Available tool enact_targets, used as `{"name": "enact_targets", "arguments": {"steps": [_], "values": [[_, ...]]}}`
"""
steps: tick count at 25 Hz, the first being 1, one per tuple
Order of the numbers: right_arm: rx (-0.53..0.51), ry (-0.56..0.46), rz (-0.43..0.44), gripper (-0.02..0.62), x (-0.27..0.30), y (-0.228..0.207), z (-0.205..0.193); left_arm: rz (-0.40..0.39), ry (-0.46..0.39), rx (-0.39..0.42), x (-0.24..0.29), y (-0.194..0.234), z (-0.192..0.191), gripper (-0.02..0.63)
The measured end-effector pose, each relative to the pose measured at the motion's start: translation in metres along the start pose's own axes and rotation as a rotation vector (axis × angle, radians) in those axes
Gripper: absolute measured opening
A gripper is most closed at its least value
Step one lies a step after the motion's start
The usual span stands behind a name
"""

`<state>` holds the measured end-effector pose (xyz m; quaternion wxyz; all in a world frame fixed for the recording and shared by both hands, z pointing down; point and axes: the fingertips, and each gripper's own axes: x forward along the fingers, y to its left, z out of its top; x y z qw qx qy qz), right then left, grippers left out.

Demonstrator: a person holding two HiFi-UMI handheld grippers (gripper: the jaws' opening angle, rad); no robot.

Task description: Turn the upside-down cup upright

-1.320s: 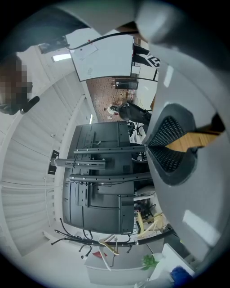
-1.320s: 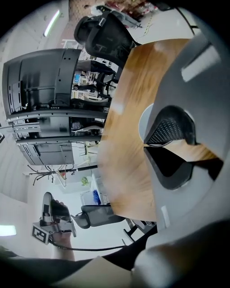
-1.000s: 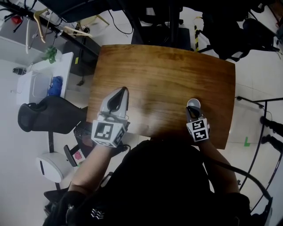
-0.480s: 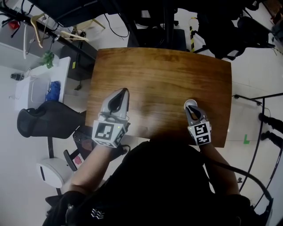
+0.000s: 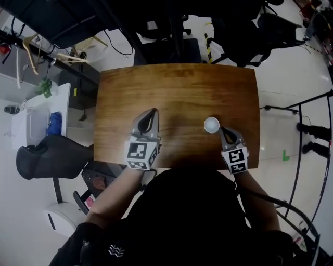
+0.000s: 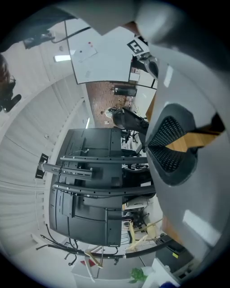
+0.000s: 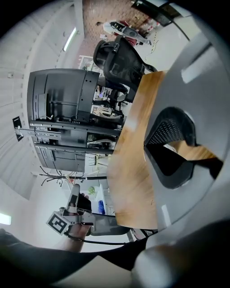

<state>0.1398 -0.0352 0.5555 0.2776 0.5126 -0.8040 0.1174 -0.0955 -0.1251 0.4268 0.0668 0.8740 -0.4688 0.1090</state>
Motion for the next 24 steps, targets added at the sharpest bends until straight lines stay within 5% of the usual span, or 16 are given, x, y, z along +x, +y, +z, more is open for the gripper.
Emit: {"name": "enact_targets", "arguments": {"steps": [10,24], "values": [[0.006,-0.008,0.007,0.002,-0.006,-0.002,0.001,-0.101,0.051,0.020,0.003,-0.041,-0.015,0.000],[-0.003,-0.026,0.017,0.002,-0.001,-0.004,0.011,-0.086,0.045,0.019,-0.005,-0.036,-0.011,0.000]]}}
